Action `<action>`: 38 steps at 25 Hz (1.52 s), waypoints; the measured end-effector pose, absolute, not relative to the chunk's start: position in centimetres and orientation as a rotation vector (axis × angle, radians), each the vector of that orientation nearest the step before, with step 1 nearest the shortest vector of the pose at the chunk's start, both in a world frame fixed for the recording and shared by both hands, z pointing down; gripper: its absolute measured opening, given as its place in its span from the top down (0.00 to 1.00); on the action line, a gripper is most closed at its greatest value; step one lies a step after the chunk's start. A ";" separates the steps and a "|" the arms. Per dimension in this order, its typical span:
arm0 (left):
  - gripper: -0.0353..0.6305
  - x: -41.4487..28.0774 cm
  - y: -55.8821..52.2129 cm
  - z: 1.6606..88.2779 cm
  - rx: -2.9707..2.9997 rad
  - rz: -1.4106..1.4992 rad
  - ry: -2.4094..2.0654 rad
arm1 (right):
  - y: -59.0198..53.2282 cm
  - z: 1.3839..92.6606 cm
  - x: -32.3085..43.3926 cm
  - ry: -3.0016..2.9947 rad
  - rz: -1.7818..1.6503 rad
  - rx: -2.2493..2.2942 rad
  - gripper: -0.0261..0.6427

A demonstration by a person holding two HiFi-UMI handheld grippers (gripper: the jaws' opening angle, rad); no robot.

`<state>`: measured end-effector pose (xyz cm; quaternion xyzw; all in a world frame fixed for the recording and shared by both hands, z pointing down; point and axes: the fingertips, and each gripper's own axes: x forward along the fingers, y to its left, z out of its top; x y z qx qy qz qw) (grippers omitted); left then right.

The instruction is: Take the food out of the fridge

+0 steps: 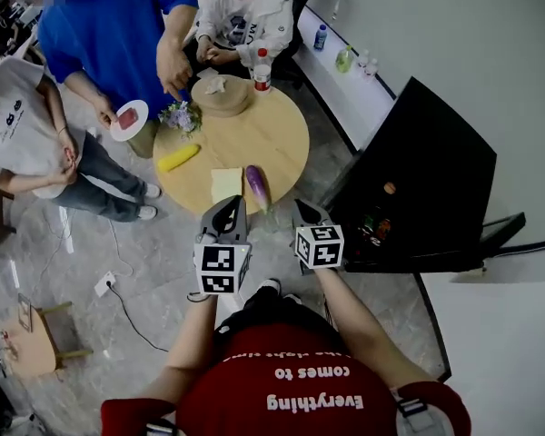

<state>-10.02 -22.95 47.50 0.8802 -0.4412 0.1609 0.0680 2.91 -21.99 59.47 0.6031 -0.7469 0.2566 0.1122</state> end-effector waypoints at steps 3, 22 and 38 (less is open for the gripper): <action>0.94 -7.3 -22.5 47.1 2.719 0.488 -1.227 | -20.3 58.7 5.1 -2.153 0.760 1.865 0.94; 0.94 12.2 -12.5 47.0 3.017 0.485 -0.488 | -5.0 54.9 23.0 -1.735 0.681 2.460 0.94; 0.94 16.4 -9.7 50.7 3.001 0.672 -0.324 | -10.2 53.4 26.9 -1.922 0.585 2.331 0.94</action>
